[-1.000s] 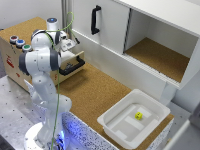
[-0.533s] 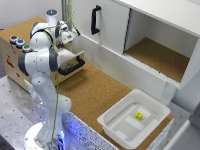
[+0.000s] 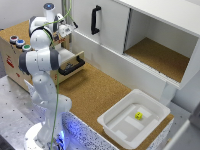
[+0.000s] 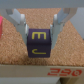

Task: Put the purple object on top of the drawer

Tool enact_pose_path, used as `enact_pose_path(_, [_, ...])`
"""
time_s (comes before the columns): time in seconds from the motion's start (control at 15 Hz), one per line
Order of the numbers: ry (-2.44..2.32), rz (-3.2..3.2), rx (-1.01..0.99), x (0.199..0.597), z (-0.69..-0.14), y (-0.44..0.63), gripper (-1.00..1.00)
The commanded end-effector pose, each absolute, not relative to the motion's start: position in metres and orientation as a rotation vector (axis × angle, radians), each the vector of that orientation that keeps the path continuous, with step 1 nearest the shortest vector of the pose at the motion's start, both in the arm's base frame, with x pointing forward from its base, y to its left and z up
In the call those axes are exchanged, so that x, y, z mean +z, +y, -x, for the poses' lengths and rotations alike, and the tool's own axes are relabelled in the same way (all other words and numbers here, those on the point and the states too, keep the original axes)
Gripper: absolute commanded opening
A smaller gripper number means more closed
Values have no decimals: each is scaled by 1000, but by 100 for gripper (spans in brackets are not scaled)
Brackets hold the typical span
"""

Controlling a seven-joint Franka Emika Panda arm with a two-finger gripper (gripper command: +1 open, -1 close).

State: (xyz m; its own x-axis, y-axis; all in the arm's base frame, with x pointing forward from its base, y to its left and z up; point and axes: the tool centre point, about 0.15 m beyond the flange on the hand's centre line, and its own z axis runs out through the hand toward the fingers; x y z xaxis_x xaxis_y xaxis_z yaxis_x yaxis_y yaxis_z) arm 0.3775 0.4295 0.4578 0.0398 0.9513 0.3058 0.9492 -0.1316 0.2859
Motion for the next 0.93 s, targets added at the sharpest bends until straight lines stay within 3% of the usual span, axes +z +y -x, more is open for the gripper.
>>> enact_pose_path(0.0, [2140,-2245,545,454,-380,468,-100])
enact_pose_path(0.33, [2100,-2232,540,442,-378,485,-100])
enact_pose_path(0.4, [2074,-2248,553,443,-379,487,100])
enact_pose_path(0.87, [2028,-2283,639,471,-377,477,100])
